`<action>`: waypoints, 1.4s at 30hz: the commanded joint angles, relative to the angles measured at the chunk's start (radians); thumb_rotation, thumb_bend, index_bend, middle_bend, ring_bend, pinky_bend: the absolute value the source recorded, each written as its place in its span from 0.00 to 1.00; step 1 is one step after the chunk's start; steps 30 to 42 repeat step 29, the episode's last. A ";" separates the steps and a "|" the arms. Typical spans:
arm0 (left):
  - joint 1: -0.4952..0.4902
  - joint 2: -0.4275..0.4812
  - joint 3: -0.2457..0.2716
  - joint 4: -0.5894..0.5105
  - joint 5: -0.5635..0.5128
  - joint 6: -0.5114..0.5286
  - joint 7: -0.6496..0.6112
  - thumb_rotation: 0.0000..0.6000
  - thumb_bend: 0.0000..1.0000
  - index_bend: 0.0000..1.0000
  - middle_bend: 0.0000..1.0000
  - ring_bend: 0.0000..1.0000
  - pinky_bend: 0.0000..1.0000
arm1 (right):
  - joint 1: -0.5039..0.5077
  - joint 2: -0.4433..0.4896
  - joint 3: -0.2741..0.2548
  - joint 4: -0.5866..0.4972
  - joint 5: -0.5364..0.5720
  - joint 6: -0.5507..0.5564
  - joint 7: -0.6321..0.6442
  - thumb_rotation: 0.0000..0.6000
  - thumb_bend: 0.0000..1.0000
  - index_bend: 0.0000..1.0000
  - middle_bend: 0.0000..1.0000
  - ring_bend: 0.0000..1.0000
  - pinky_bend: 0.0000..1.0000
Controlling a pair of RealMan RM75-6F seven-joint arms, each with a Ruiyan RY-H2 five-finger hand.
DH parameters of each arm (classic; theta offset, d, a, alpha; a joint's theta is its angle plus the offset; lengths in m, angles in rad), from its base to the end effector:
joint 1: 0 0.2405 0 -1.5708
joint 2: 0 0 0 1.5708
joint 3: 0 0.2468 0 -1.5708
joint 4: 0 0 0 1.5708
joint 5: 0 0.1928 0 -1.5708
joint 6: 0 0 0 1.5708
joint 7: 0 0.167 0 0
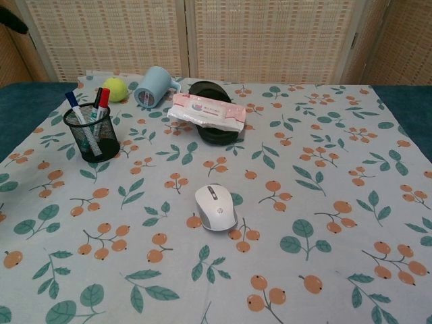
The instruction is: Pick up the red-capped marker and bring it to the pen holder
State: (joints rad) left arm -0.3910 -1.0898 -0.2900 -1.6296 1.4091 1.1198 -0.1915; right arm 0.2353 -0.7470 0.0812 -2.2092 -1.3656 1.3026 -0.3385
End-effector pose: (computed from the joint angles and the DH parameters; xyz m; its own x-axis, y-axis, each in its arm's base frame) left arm -0.2172 0.3257 0.1698 0.1992 0.0557 0.9784 0.9589 -0.2169 -0.1829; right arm -0.1867 -0.2239 0.2038 0.4968 -0.1265 0.8586 -0.8667 -0.1244 0.4831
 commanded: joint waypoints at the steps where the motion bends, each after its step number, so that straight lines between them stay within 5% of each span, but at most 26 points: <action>1: 0.126 0.078 0.113 0.012 0.048 0.131 0.125 1.00 0.36 0.22 0.13 0.03 0.13 | 0.000 -0.003 -0.001 -0.004 -0.004 0.001 -0.007 1.00 0.10 0.21 0.13 0.13 0.02; 17: 0.216 -0.017 0.172 0.294 -0.104 0.133 0.101 1.00 0.36 0.11 0.10 0.03 0.13 | 0.009 -0.026 -0.007 -0.016 0.018 -0.008 -0.074 1.00 0.10 0.19 0.13 0.13 0.02; 42: 0.210 -0.024 0.164 0.290 -0.089 0.154 0.065 1.00 0.36 0.11 0.08 0.02 0.13 | 0.015 -0.029 -0.006 -0.013 0.022 -0.016 -0.074 1.00 0.10 0.18 0.13 0.13 0.02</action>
